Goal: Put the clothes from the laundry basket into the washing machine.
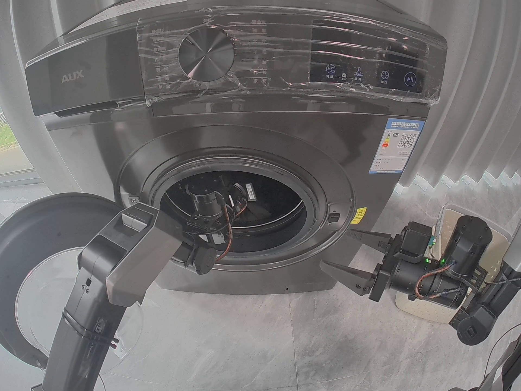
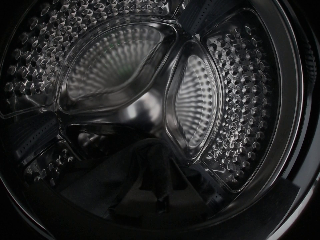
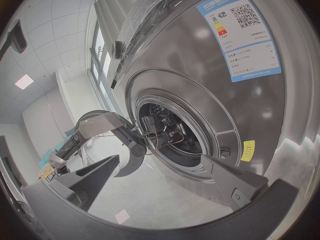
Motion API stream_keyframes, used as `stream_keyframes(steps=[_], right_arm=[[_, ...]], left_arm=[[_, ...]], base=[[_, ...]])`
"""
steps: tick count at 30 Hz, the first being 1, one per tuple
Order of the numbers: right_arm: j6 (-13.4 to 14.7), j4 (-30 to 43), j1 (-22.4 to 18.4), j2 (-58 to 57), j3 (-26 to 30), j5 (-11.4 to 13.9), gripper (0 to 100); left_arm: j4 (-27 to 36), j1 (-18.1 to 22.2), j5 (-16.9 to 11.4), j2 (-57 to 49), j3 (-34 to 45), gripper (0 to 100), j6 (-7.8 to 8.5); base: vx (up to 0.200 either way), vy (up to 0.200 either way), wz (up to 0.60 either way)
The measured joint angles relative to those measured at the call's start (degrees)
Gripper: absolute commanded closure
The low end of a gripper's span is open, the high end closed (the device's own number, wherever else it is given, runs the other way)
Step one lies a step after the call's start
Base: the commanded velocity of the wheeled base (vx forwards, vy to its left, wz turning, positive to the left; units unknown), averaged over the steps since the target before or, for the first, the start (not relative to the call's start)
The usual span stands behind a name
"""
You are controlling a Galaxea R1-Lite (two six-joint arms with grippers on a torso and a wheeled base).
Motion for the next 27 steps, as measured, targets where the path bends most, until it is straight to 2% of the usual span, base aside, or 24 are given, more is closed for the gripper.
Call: stream_keyframes(steps=[6,7,21,27], right_arm=[[0.0,0.0,0.0,-0.1,0.0,0.0,0],[0.0,0.0,0.0,-0.1,0.0,0.0,0],[0.0,0.0,0.0,-0.1,0.1,0.0,0],[0.0,0.0,0.0,0.0,0.1,0.0,0]], left_arm=[[1.3,0.1,0.0,0.7,-0.5,100,0.02],[1.3,0.1,0.0,0.7,-0.5,0,0.02],[0.9,0.4,0.0,0.8,0.0,0,-0.17],[0.1,0.1,0.0,0.5,4.0,0,-0.17]], base=[[0.000,0.000,0.00],[0.000,0.000,0.00],[0.000,0.000,0.00],[0.000,0.000,0.00]])
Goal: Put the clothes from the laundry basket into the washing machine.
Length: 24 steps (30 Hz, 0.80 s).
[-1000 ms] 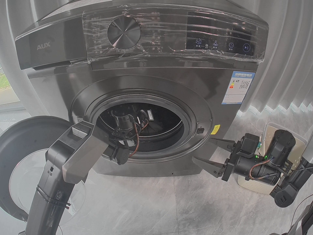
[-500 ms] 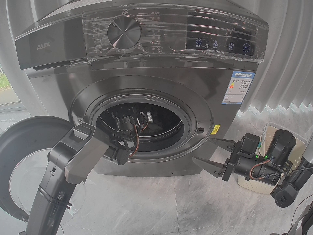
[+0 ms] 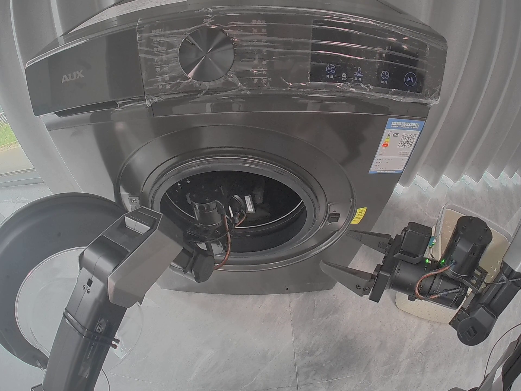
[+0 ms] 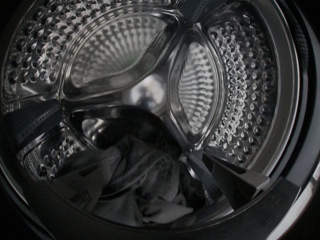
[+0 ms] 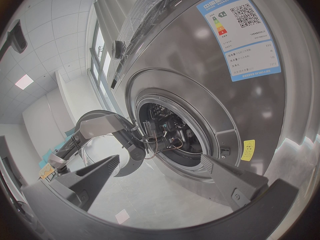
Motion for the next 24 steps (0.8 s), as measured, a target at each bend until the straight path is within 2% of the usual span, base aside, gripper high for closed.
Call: stream_keyframes(steps=[12,24], right_arm=[[0.0,0.0,0.0,0.0,0.1,0.0,0],[0.0,0.0,0.0,0.0,0.4,0.0,0]], left_arm=[[-1.7,-2.2,-0.1,-5.0,20.2,0,0.17],[-8.8,-6.7,-0.1,-12.4,37.5,0,0.13]], base=[[0.000,0.000,0.00],[0.000,0.000,0.00]])
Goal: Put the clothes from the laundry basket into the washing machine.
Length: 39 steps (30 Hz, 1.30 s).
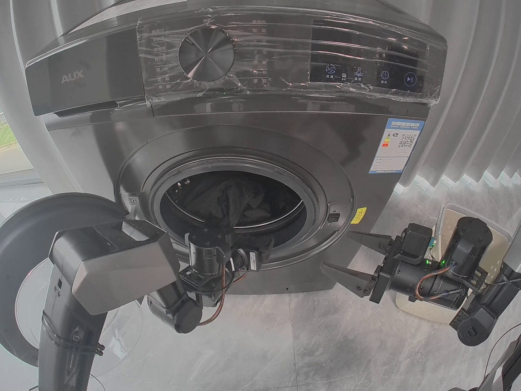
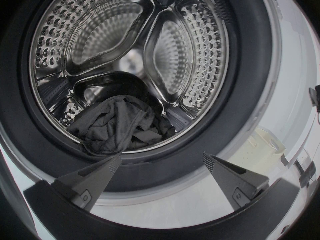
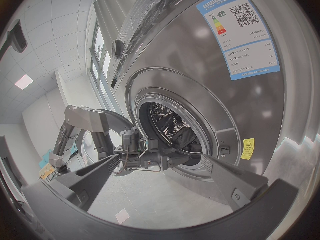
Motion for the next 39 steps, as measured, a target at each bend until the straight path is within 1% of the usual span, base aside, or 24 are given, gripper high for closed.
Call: stream_keyframes(steps=[5,9,14,19,22,25,29,31,33,37,39], right_arm=[[0.0,0.0,0.0,-0.1,0.0,0.0,0],[0.0,0.0,0.0,-0.2,0.1,0.0,0],[0.0,0.0,0.0,-0.4,0.0,0.0,0],[0.0,0.0,0.3,-1.0,0.0,0.0,0],[-0.1,0.0,0.3,-1.7,0.1,-0.3,0],[0.0,0.0,0.5,-2.9,0.4,-1.3,0],[0.1,0.0,0.8,-5.7,1.5,-2.8,0],[0.3,0.0,0.8,-7.5,2.6,-3.8,0],[0.7,0.1,-0.1,-9.7,4.6,-5.1,0],[1.1,0.1,-2.9,-13.4,7.7,-6.0,0],[1.3,0.1,-4.3,-15.8,9.7,-6.2,0]], left_arm=[[-3.4,-2.6,0.0,-3.2,7.2,0,-0.05],[-6.6,-5.5,0.3,-7.8,14.7,0,-0.18],[-10.2,-8.5,2.3,-16.0,22.6,0,-0.13],[-11.6,-9.9,4.1,-26.1,29.8,0,-0.09],[-11.8,-10.3,4.8,-32.4,34.0,0,-0.09],[-11.7,-10.4,5.5,-37.9,38.8,0,-0.09],[-11.7,-10.2,8.2,-44.0,45.0,0,0.02],[-11.7,-9.8,8.9,-46.6,47.5,0,0.02],[-11.7,-8.7,9.4,-49.2,50.3,0,-0.11],[-11.6,-6.7,9.8,-52.3,53.6,0,-0.41],[-10.5,-5.8,10.0,-53.8,54.3,0,-1.26]], base=[[0.000,0.000,0.00],[0.000,0.000,0.00],[0.000,0.000,0.00],[0.000,0.000,0.00],[0.000,0.000,0.00],[0.000,0.000,0.00],[0.000,0.000,0.00],[0.000,0.000,0.00],[0.000,0.000,0.00],[0.000,0.000,0.00],[0.000,0.000,0.00]])
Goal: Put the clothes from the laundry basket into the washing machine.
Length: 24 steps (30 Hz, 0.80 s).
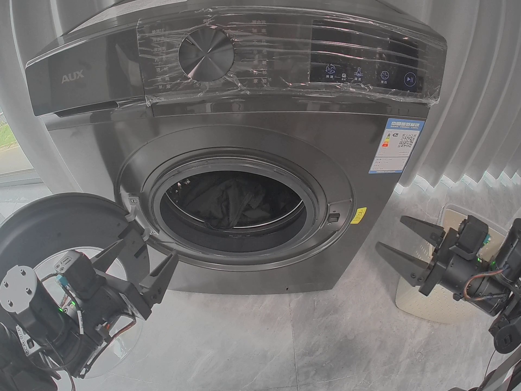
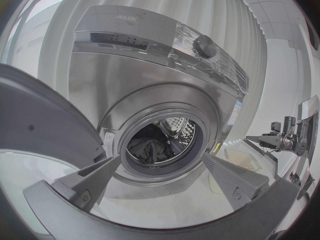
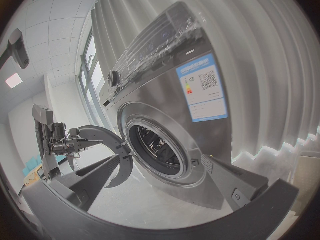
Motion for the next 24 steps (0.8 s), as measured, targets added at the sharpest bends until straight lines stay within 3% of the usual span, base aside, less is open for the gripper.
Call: stream_keyframes(steps=[5,8,15,24], right_arm=[[0.3,0.0,-2.0,-5.2,3.2,-0.2,0],[0.5,0.0,-2.9,-8.2,4.4,-0.2,0],[0.4,0.1,-5.2,-13.2,5.9,-0.1,0],[-0.2,0.5,-8.0,-18.0,6.2,0.0,0]], left_arm=[[3.1,1.4,0.0,-3.4,0.5,0,-0.95],[3.5,1.9,0.0,-5.2,0.6,0,-0.72],[4.2,2.3,0.0,-9.2,0.6,0,2.66],[11.3,2.6,0.0,-17.0,0.7,0,5.03]], base=[[0.000,0.000,0.00],[-0.200,0.000,0.00],[-0.200,0.000,0.00],[0.000,0.000,0.00]])
